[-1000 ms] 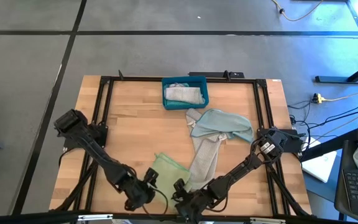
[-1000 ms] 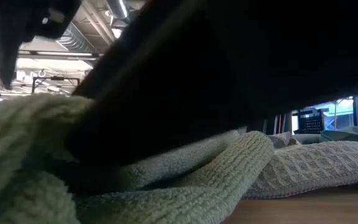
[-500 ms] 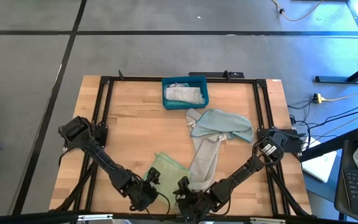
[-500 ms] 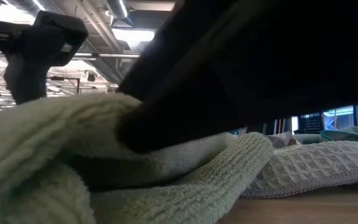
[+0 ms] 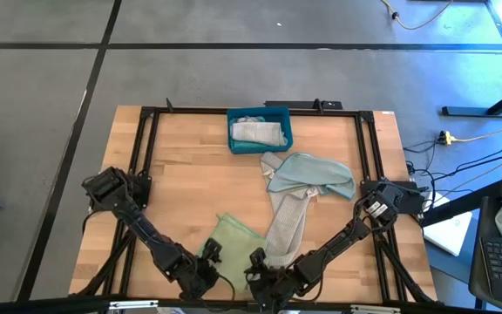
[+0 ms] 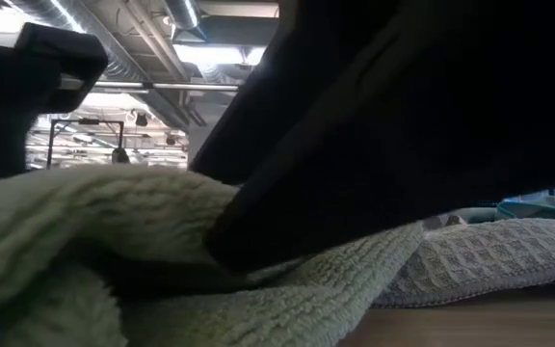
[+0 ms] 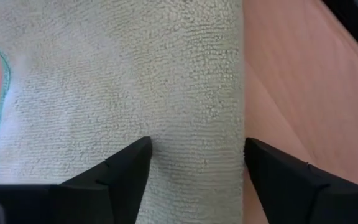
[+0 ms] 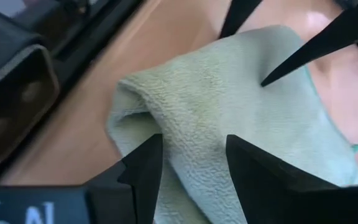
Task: Fold microfiber towels
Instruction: Put the folded green towel into the blue bin
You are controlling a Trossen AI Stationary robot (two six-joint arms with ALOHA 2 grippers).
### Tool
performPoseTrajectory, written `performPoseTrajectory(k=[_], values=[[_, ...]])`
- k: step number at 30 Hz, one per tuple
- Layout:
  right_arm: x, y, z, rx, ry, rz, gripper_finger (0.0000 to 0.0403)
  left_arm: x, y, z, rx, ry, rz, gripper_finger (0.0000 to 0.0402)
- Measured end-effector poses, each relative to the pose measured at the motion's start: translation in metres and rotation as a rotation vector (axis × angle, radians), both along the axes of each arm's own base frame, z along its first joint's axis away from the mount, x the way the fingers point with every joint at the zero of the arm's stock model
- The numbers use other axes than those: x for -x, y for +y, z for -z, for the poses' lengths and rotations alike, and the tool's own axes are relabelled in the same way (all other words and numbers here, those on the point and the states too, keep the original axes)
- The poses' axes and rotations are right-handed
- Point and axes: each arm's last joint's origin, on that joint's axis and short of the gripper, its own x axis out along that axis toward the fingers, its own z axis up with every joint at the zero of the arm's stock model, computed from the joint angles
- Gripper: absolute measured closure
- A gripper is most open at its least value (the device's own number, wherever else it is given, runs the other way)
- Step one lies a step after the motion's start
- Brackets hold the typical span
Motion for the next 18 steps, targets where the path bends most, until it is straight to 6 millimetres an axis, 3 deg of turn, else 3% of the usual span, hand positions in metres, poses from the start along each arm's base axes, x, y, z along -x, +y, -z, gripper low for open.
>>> performPoseTrajectory(k=[15,18], values=[[0.0017,0.0023,0.0016,-0.079,0.062,-0.049,0.0223,-0.0015,-0.0028,0.0013,0.019,-0.047,-0.037,0.0377],[0.0054,0.0025,0.0039,-0.053,0.091,-0.054,0.0223,-0.0020,-0.0025,0.0014,0.017,-0.056,-0.041,0.0395]])
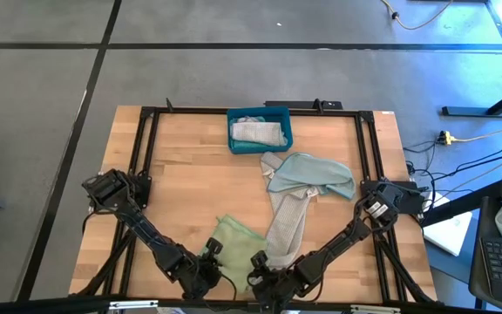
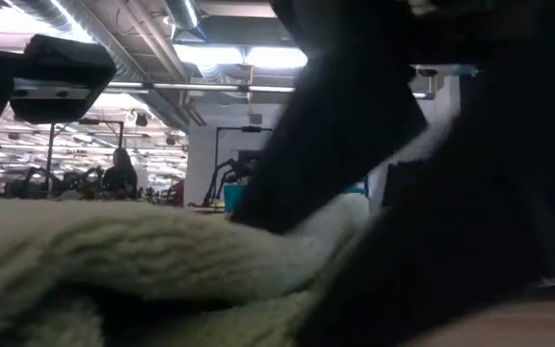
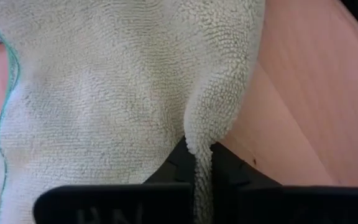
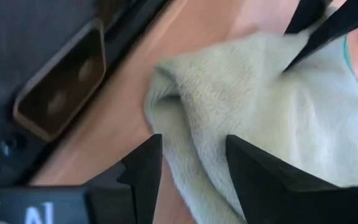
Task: Fold microfiber towels
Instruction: Put the folded green towel into the blue bin
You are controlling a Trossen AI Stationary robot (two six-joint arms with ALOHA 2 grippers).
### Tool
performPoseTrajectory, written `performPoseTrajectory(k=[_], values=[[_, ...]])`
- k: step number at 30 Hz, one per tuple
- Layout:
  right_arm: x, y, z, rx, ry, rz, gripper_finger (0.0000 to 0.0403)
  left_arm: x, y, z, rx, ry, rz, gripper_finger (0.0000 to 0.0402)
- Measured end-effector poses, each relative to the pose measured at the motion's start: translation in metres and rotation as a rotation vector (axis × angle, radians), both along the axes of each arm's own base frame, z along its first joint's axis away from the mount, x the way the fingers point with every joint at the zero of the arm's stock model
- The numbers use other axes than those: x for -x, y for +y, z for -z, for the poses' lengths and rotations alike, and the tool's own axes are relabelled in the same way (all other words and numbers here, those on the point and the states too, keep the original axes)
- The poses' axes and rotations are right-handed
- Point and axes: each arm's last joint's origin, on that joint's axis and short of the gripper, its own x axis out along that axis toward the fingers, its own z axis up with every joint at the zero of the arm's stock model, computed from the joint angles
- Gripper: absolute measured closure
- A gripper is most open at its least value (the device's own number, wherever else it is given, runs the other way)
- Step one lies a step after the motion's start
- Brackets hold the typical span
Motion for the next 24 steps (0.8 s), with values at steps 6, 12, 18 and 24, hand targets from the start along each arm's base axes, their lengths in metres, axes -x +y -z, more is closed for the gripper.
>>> performPoseTrajectory(k=[6,12,18,24], values=[[0.010,0.000,0.004,0.126,0.023,0.009,0.0223,0.000,0.000,0.000,0.012,-0.001,-0.013,0.0388],[0.008,-0.001,0.008,0.240,-0.025,-0.009,0.0223,0.000,0.000,0.000,0.014,-0.001,-0.011,0.0398],[0.007,-0.004,0.022,0.281,-0.046,-0.015,0.0237,0.003,-0.004,0.000,0.016,-0.001,-0.001,0.0398],[0.007,-0.001,0.023,0.300,-0.085,-0.013,0.0332,0.005,-0.005,-0.001,-0.002,-0.017,0.000,0.0400]])
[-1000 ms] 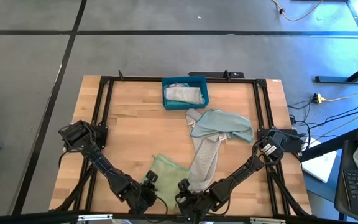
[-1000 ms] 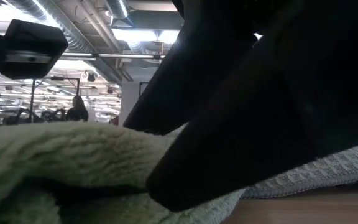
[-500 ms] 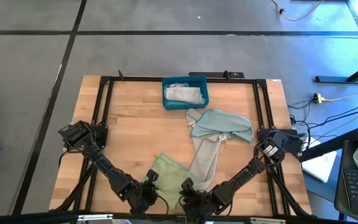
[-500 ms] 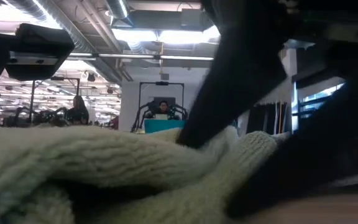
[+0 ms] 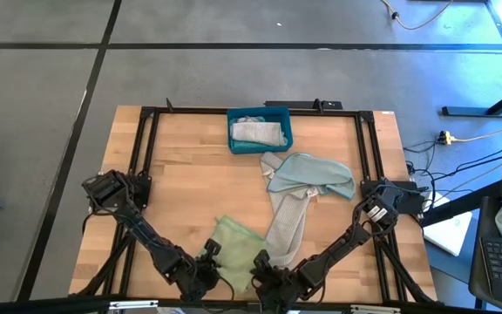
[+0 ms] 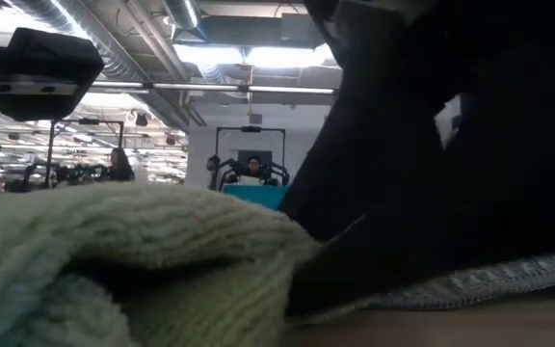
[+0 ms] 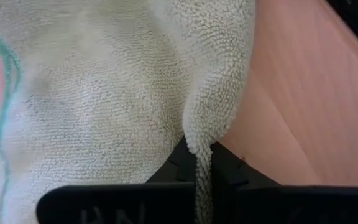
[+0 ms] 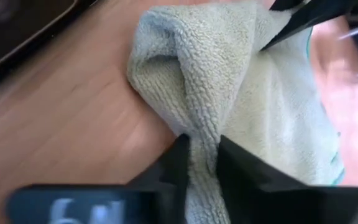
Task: Fold microfiber towels
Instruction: Put the folded green towel into the blue bin
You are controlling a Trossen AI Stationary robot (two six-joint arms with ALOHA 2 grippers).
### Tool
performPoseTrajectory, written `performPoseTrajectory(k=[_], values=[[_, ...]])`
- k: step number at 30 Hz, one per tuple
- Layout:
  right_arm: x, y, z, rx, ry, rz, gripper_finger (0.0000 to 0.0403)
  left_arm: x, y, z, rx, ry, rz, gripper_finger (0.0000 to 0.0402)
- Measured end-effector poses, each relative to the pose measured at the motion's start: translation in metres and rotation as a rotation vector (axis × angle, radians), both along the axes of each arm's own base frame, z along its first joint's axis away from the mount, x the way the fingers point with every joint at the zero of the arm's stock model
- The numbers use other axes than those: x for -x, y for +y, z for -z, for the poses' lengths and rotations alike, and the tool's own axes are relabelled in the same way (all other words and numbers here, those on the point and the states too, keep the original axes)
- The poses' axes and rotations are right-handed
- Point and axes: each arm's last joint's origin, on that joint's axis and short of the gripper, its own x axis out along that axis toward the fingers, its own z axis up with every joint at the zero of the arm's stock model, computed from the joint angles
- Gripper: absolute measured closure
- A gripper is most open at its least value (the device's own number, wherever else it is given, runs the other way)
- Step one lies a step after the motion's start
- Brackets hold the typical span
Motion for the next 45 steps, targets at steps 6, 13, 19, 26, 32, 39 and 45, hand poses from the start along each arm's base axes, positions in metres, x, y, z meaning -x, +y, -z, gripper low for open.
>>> performPoseTrajectory(k=[6,13,19,26,32,39,45], values=[[-0.003,0.001,-0.004,0.048,-0.054,0.045,0.0387,-0.001,0.003,-0.009,-0.048,-0.081,-0.046,0.0400],[-0.009,0.000,-0.032,0.193,-0.151,0.124,0.0395,0.006,0.017,-0.062,-0.125,-0.247,-0.093,0.0401],[-0.007,-0.013,-0.061,0.310,-0.169,0.198,0.0396,0.019,0.046,-0.112,-0.230,-0.352,-0.157,0.0401],[-0.013,-0.046,-0.104,0.397,-0.237,0.328,0.0382,0.007,0.089,-0.145,-0.287,-0.394,-0.223,0.0401],[-0.009,-0.083,-0.143,0.573,-0.299,0.501,0.0340,-0.016,0.135,-0.152,-0.399,-0.358,-0.302,0.0401],[0.003,-0.144,-0.171,0.552,-0.253,0.664,0.0303,-0.036,0.198,-0.166,-0.474,-0.342,-0.413,0.0401],[0.021,-0.186,-0.179,0.554,-0.209,0.816,0.0266,-0.043,0.241,-0.176,-0.490,-0.337,-0.436,0.0401]])
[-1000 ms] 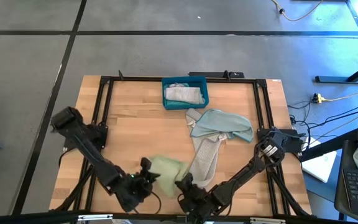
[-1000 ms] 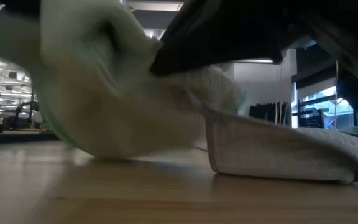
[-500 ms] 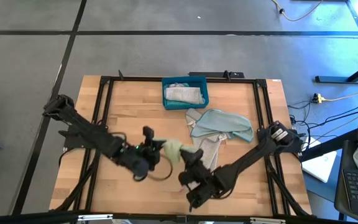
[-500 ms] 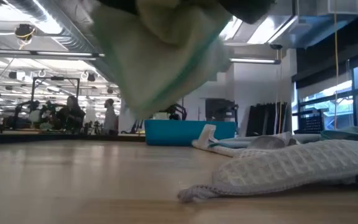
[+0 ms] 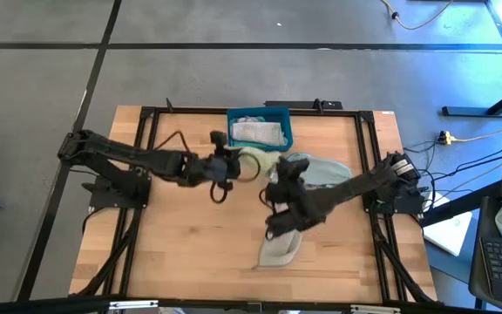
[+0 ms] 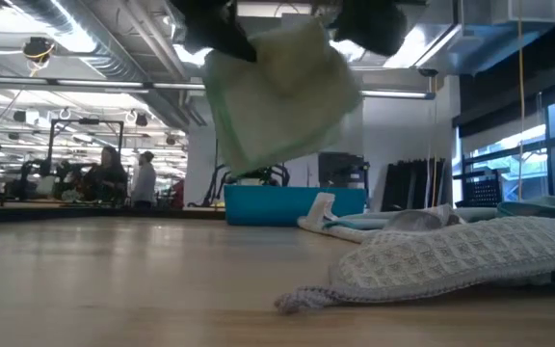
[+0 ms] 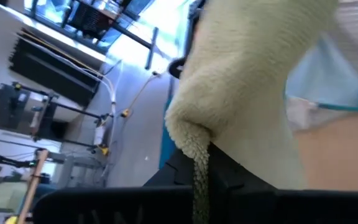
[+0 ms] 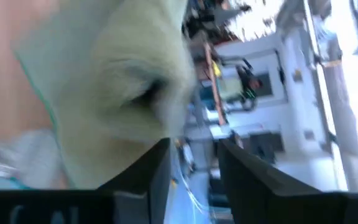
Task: Fold microfiber towels
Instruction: Put the folded green towel into the blue bin
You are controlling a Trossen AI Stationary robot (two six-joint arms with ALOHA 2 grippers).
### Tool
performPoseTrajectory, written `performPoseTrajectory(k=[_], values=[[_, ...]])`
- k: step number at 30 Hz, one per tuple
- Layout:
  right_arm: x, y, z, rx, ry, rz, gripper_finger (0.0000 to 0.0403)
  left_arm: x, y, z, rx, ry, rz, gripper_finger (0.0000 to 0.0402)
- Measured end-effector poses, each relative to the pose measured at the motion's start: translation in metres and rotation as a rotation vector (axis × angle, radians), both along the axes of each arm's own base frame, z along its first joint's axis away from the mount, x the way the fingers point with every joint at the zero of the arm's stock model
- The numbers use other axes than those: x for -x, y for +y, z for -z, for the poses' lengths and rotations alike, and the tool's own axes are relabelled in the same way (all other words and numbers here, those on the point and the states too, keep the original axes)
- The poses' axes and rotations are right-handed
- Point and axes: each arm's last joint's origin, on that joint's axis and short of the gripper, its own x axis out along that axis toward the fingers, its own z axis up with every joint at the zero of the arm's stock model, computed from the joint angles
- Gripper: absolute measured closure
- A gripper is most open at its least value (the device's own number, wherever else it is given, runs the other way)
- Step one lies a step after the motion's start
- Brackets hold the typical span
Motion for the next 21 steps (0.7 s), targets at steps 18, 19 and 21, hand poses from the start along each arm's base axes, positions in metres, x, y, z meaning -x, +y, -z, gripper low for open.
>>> performPoseTrajectory(k=[18,19,21], values=[[0.002,-0.091,-0.004,0.007,-0.175,0.329,0.0211,0.005,0.113,-0.007,-0.047,0.036,-0.114,0.0402],[0.002,-0.090,-0.004,0.003,-0.163,0.327,0.0208,0.006,0.116,-0.007,-0.046,0.036,-0.121,0.0401],[0.000,-0.090,-0.005,-0.004,-0.133,0.321,0.0203,0.008,0.120,-0.007,-0.045,0.041,-0.133,0.0402]])
